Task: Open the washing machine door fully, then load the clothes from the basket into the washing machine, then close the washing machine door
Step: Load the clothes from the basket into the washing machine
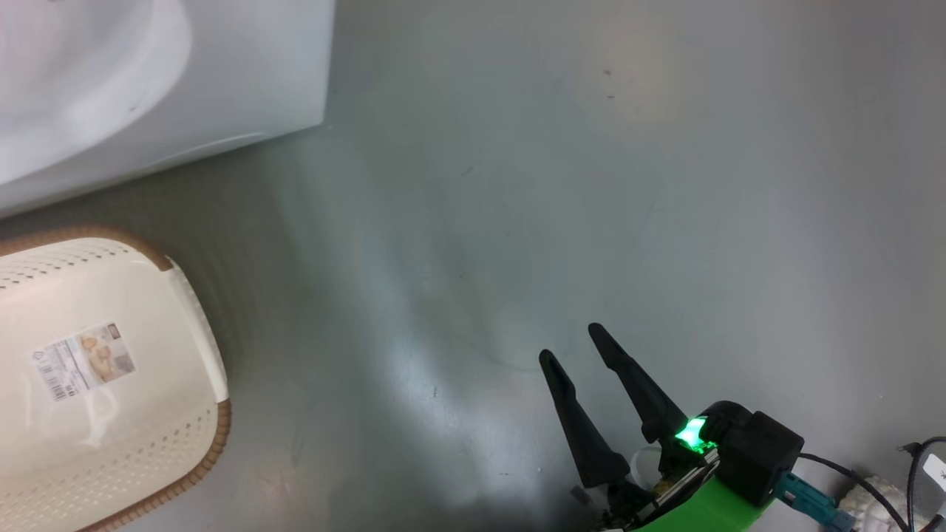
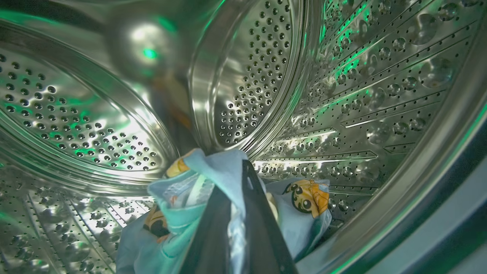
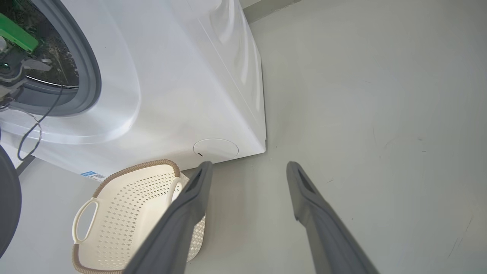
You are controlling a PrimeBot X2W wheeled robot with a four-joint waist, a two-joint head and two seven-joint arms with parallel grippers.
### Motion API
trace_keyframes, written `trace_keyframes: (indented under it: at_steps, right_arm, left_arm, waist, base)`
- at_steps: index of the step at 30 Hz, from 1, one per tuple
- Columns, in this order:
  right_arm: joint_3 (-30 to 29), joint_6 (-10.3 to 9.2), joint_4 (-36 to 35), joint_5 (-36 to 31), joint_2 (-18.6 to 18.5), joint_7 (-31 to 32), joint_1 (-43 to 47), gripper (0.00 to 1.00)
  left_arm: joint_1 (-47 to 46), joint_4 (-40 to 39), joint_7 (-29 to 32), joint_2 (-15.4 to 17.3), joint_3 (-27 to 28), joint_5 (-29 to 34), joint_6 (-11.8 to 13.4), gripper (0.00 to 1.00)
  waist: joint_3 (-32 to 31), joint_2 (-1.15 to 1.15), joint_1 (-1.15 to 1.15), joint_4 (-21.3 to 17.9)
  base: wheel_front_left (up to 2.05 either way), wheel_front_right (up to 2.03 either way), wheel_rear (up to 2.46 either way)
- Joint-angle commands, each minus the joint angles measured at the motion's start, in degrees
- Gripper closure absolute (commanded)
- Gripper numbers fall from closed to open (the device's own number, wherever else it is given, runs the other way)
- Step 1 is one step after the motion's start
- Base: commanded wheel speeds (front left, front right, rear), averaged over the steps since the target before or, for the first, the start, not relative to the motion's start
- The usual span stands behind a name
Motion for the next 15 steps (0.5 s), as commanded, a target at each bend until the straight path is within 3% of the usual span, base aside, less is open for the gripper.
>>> trace_keyframes:
  at_steps: [1,15]
  right_arm:
    - [1.56,0.16,-1.39,0.27,-0.16,-0.27,2.59,0.00]
    - [3.78,0.16,-2.81,0.44,-0.16,-0.27,3.67,0.00]
  left_arm:
    - [-1.24,-1.43,-0.22,3.90,2.03,-0.13,-0.30,1.00]
    - [-5.69,-0.74,0.88,8.63,3.10,-2.11,-0.85,1.00]
  waist:
    - [0.69,0.00,0.00,-0.66]
    - [4.25,0.00,0.00,-2.79]
  base:
    - [0.00,0.00,0.00]
    - [0.00,0.00,0.00]
